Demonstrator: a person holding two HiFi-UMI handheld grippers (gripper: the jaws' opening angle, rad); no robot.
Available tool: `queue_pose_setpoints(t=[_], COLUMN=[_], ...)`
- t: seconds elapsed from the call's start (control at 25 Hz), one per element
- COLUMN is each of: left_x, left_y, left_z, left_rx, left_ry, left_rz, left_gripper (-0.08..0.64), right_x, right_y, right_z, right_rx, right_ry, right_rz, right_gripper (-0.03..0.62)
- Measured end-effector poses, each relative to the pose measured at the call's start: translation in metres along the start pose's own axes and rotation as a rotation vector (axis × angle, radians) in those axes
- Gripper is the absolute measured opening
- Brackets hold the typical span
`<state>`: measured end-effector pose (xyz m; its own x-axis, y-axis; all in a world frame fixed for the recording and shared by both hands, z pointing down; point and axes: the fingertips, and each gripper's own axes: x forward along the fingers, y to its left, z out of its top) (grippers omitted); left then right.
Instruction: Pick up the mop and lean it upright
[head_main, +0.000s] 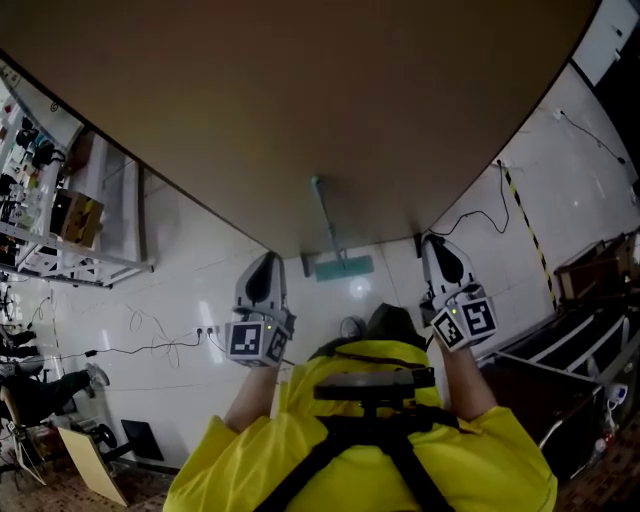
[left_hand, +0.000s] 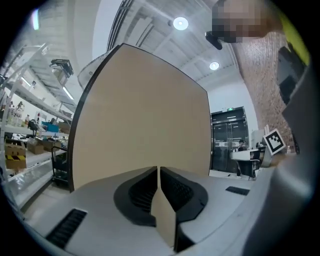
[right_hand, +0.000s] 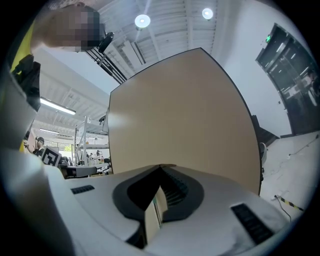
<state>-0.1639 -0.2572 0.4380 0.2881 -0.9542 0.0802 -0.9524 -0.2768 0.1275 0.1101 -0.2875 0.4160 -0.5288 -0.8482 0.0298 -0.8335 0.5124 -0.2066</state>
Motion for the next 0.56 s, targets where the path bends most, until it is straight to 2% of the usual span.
queue_pose_setpoints(t=[0.2,0.56], left_x=[-0.005,-0.011], left_y=[0.01,0.007], left_z=[-0.019,-0.016], left_rx=[0.006,-0.003], left_ry=[0.041,0.042], left_rz=[0.031,0.047], left_gripper=[0.025,0.025], right_x=[0.0,-0.002], right_y=[0.01,0.013], right_z=[-0.004,-0.006], right_rx=[0.001,-0.012], right_ry=[0.004,0.019], right_rz=[0.028,0.048], right_gripper=[0.008,0.008])
